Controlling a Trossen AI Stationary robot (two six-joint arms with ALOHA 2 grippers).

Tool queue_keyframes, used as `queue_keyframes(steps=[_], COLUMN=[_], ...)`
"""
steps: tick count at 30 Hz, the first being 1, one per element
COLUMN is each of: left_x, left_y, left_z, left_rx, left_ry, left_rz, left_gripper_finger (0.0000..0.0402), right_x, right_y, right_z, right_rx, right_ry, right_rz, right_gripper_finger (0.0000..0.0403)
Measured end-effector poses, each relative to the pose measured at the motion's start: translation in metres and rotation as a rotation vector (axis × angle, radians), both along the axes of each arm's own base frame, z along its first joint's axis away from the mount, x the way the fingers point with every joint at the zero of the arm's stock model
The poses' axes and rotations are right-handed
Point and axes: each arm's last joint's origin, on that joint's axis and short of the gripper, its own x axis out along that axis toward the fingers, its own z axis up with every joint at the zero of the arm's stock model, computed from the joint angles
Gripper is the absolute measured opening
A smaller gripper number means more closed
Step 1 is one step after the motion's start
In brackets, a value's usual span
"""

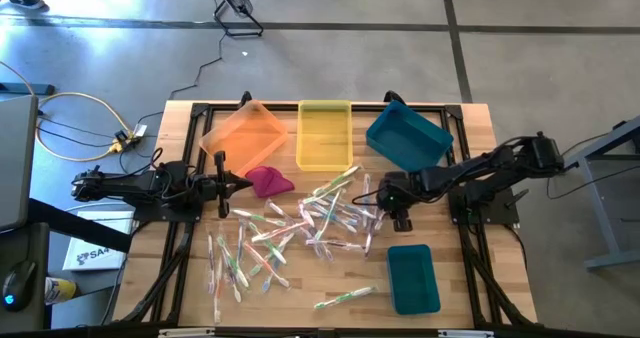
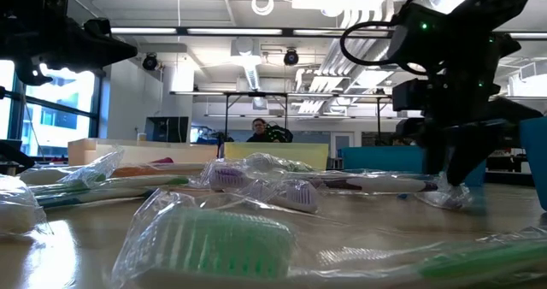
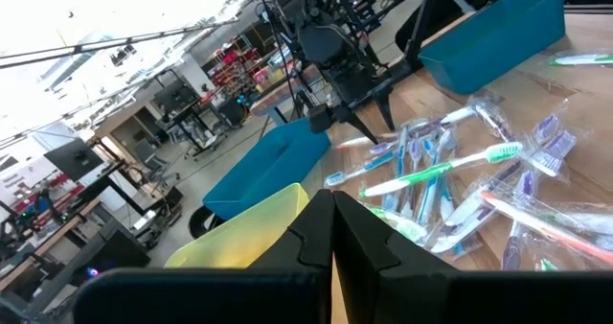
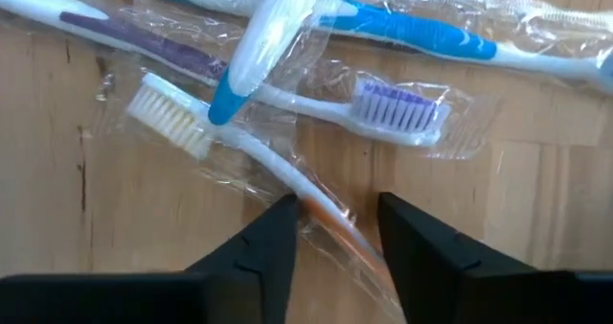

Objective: Pick & Place Toothbrushes
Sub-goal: Put the orange toothbrush into the top blue bin

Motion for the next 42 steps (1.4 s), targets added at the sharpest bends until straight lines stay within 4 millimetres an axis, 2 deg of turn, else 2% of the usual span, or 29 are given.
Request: queue_keyframes(steps=[13, 20, 26, 35, 42], left_x=[0.000, 0.000, 0.000, 0.000, 0.000], left_y=[0.000, 0.000, 0.000, 0.000, 0.000], left_z=[0.000, 0.000, 0.000, 0.001, 0.001], left_rx=[0.000, 0.000, 0.000, 0.000, 0.000], left_ry=[0.000, 0.000, 0.000, -0.006, -0.007], left_rz=[0.000, 0.000, 0.000, 0.000, -0.001], left_gripper_finger=[0.0000, 0.0000, 0.0000, 0.0000, 0.0000], right_x=[-0.009, -0.020, -0.025, -0.016, -0.002], right_y=[0.008, 0.009, 0.009, 0.009, 0.008], right_z=[0.004, 0.014, 0.030, 0.071, 0.106], right_rx=[0.045, 0.091, 0.119, 0.141, 0.084], right_ry=[0.051, 0.067, 0.002, -0.157, -0.289], right_rz=[-0.037, -0.053, -0.096, -0.117, -0.140], right_gripper_finger=[0.0017, 0.0015, 0.0014, 0.0014, 0.0013])
